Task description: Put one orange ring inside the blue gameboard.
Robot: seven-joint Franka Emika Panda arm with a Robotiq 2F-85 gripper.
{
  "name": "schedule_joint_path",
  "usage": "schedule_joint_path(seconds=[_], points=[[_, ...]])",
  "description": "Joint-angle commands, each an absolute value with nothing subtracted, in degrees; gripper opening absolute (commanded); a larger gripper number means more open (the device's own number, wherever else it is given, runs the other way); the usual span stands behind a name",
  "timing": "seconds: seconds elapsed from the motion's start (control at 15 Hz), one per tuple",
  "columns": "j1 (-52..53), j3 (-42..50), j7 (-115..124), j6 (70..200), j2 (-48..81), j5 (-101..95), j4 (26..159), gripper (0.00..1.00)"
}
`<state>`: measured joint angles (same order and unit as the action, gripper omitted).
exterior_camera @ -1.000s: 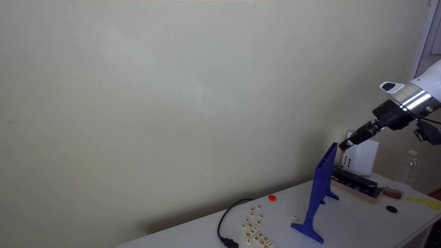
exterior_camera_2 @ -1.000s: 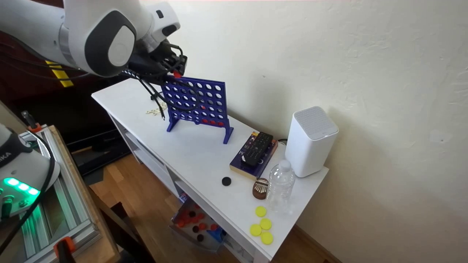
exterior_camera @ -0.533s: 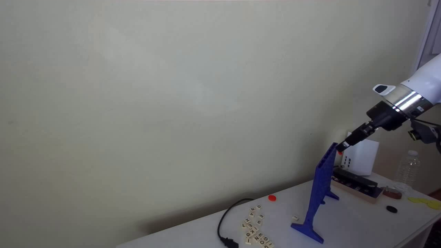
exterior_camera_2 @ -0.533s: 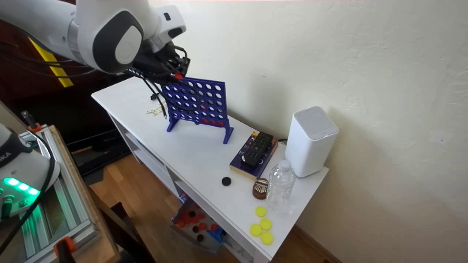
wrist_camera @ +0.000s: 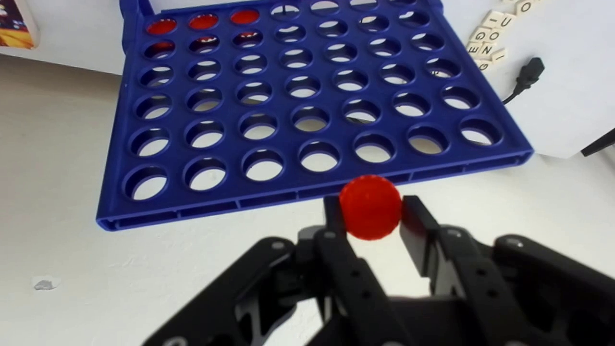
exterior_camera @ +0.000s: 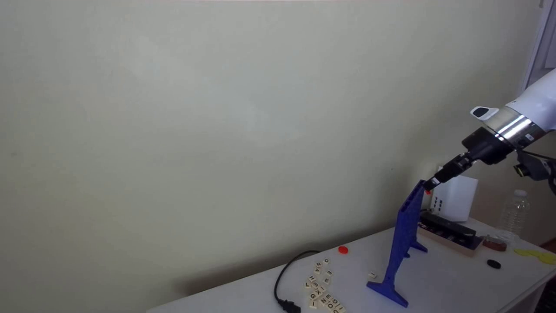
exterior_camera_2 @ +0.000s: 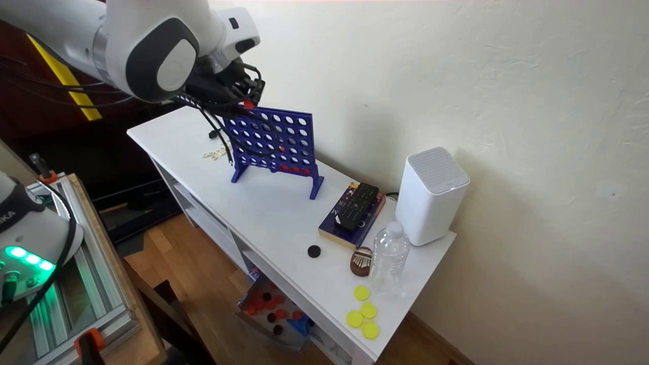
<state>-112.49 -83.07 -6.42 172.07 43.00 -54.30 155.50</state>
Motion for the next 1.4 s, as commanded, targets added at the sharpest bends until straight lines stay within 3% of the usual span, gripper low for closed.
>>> schedule_joint_path(seconds=[0.0,1.33], points=[[-110.6,-82.0,-10.9,174.5,42.1,-49.5,155.4,0.1],[-100.2,-74.6,-20.8,176.3,41.9,-39.0,150.1,0.1]])
